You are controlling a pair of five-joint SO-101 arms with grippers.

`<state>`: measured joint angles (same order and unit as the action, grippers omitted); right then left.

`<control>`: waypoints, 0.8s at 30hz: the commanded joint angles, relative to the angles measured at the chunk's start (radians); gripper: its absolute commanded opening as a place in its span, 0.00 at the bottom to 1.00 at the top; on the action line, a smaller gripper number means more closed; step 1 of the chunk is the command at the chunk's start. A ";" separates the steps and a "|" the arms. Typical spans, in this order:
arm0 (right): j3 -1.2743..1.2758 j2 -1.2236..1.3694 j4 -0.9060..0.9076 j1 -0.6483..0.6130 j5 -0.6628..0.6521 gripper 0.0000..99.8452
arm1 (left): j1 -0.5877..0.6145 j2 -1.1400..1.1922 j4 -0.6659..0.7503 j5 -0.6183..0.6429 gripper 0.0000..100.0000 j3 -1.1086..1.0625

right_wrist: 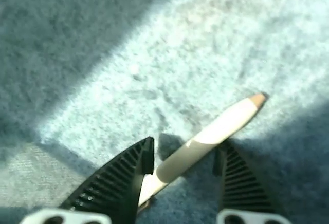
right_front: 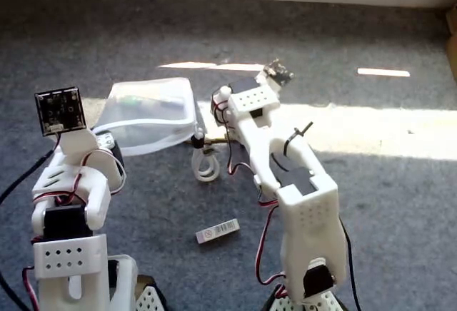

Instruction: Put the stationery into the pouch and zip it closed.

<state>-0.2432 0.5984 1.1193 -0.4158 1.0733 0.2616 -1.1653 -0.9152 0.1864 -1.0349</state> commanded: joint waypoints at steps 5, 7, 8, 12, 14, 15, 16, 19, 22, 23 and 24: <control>-0.068 0.012 -0.010 -0.004 0.003 0.08 | 0.033 -0.001 0.023 -0.009 0.01 0.007; -0.076 0.012 -0.010 -0.002 0.002 0.05 | 0.033 -0.001 0.023 -0.009 0.01 0.007; -0.076 0.012 -0.010 -0.001 0.002 0.05 | 0.033 -0.001 0.023 -0.009 0.01 0.007; -0.085 0.012 -0.010 0.013 -0.002 0.05 | 0.033 -0.001 0.023 -0.009 0.01 0.007; -0.090 0.008 -0.010 0.021 -0.018 0.05 | 0.033 -0.001 0.023 -0.009 0.01 0.007; -0.091 0.007 -0.010 0.025 -0.021 0.04 | 0.033 -0.001 0.023 -0.009 0.01 0.007; -0.091 0.005 -0.010 0.028 -0.023 0.04 | 0.033 -0.001 0.023 -0.009 0.01 0.007; -0.091 0.004 -0.010 0.048 -0.023 0.04 | 0.031 -0.001 0.023 -0.009 0.01 0.005; -0.093 -0.008 -0.010 0.061 -0.026 0.01 | 0.031 -0.001 0.023 -0.009 0.01 0.005; -0.091 -0.021 -0.010 0.064 -0.026 0.00 | 0.031 -0.001 0.023 -0.009 0.01 0.005; -0.090 -0.035 -0.010 0.067 -0.028 0.00 | 0.031 -0.001 0.023 -0.009 0.01 0.005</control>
<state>-0.2800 0.6153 1.1193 -0.3744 1.0641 0.2739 -1.1638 -0.9152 0.1864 -1.0365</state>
